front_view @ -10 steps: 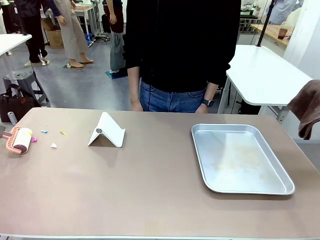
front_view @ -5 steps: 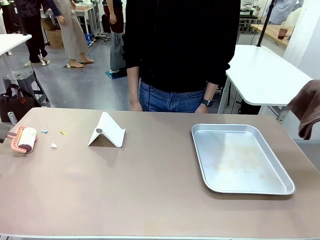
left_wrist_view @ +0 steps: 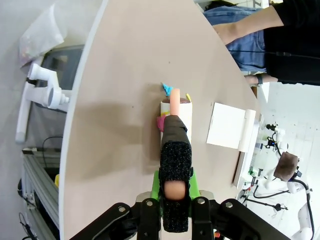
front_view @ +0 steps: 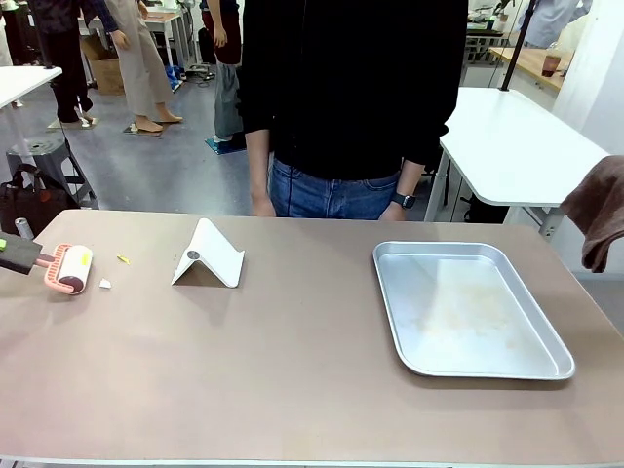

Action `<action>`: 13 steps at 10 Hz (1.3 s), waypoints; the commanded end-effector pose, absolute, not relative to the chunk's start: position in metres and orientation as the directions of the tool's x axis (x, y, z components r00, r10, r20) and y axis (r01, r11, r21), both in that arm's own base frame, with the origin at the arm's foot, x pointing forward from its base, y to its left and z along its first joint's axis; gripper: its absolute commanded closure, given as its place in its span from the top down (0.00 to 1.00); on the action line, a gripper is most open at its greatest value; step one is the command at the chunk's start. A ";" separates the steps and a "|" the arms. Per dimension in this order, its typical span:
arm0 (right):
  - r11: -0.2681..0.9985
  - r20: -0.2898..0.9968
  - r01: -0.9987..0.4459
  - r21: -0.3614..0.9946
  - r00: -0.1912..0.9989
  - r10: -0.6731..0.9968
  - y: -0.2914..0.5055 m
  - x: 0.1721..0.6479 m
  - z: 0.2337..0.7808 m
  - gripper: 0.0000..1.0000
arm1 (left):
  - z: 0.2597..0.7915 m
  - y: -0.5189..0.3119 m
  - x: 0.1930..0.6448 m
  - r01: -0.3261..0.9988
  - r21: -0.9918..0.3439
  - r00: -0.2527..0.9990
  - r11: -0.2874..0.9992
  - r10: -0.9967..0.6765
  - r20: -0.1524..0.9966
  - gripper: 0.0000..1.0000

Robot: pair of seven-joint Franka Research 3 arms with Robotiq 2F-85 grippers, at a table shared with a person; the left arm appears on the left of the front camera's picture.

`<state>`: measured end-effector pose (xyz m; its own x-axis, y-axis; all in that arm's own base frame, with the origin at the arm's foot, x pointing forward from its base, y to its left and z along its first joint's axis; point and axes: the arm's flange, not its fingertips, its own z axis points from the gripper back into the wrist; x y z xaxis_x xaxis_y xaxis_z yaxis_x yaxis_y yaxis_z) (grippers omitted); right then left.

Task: Clean the surface of the table.
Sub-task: Clean the area not pointed to by the person.

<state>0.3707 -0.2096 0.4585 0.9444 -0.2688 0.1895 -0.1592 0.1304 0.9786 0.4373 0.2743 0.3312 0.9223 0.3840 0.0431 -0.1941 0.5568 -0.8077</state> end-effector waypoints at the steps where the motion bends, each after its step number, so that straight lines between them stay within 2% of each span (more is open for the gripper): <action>1: 0.133 0.201 -0.171 0.976 0.942 -0.269 -0.209 0.369 0.464 0.06 | 0.327 0.261 0.447 -0.218 -0.801 0.928 0.558 0.373 0.007 0.03; 6: 0.133 0.201 -0.171 0.976 0.942 -0.269 -0.209 0.369 0.464 0.06 | 0.321 0.229 0.468 -0.213 -0.809 0.936 0.548 0.353 -0.007 0.03; 13: 0.133 0.201 -0.171 0.976 0.942 -0.269 -0.209 0.369 0.464 0.06 | 0.316 0.185 0.486 -0.139 -0.819 0.969 0.557 0.248 0.004 0.03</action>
<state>0.3706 -0.2097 0.4585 0.9443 -0.2691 0.1895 -0.1592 0.1305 0.9786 0.4863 0.1880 0.3225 0.9658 0.2591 0.0089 -0.1400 0.5501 -0.8233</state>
